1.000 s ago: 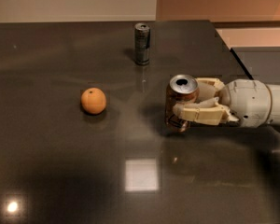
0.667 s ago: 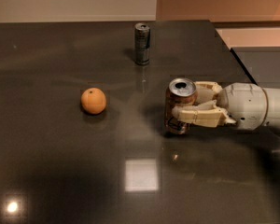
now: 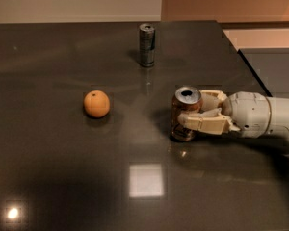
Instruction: Place orange can upright
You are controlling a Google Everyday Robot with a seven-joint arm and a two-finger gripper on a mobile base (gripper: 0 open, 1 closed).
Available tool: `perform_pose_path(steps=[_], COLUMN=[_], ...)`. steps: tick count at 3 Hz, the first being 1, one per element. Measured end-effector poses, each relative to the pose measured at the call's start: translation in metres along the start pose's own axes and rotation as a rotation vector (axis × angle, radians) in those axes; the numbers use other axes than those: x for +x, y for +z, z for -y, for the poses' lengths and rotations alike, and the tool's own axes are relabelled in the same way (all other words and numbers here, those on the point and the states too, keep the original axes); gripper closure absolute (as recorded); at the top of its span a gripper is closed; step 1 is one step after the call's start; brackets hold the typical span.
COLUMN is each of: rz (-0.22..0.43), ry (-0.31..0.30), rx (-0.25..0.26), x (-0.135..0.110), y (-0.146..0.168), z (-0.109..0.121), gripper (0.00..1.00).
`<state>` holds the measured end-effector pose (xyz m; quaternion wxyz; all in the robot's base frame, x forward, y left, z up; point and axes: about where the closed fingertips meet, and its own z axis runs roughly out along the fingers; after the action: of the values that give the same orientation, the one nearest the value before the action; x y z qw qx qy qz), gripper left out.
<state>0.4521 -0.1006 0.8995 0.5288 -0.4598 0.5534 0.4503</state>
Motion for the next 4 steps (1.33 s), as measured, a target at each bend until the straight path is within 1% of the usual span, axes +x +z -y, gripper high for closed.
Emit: perform_pose_path(steps=[1, 2, 4], rz=[0.001, -0.001, 0.002], ry=[-0.011, -0.032, -0.054], rx=[-0.001, -0.002, -0.001], x=[0.0038, 0.0058, 0.0116], y=[-0.0007, -0.0014, -0.0025], z=[0.0001, -0.0012, -0.0027], gripper=[0.82, 0.59, 0.12])
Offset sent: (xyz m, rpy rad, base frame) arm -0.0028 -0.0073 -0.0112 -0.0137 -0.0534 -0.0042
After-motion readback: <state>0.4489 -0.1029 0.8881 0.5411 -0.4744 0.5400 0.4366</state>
